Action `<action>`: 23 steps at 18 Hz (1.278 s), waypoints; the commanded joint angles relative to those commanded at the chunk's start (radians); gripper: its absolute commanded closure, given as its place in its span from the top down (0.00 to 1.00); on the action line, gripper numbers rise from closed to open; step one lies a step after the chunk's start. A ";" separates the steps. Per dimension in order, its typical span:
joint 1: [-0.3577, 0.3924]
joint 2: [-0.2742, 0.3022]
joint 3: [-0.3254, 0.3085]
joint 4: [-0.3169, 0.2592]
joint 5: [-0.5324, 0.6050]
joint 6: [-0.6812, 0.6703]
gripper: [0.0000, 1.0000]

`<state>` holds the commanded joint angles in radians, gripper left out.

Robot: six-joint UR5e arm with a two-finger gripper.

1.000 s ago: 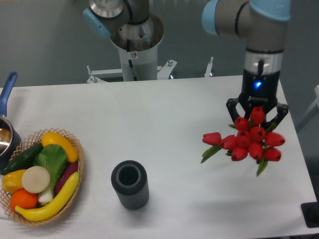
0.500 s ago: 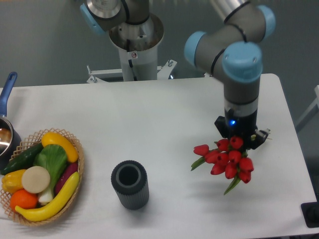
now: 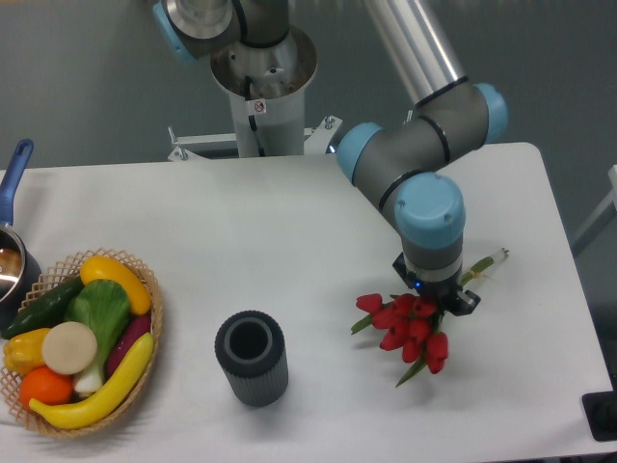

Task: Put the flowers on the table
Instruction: 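Lay the tulips flat on the table and open the gripper, then raise the open gripper away from the tulips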

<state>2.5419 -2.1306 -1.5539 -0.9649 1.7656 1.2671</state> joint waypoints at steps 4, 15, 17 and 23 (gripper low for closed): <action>0.000 0.011 0.006 0.005 -0.002 0.002 0.96; 0.130 0.155 0.141 0.003 -0.196 0.003 1.00; 0.156 0.164 0.170 -0.006 -0.234 0.012 1.00; 0.293 0.253 0.157 -0.188 -0.331 0.337 1.00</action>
<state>2.8346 -1.8777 -1.3974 -1.1532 1.4343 1.6041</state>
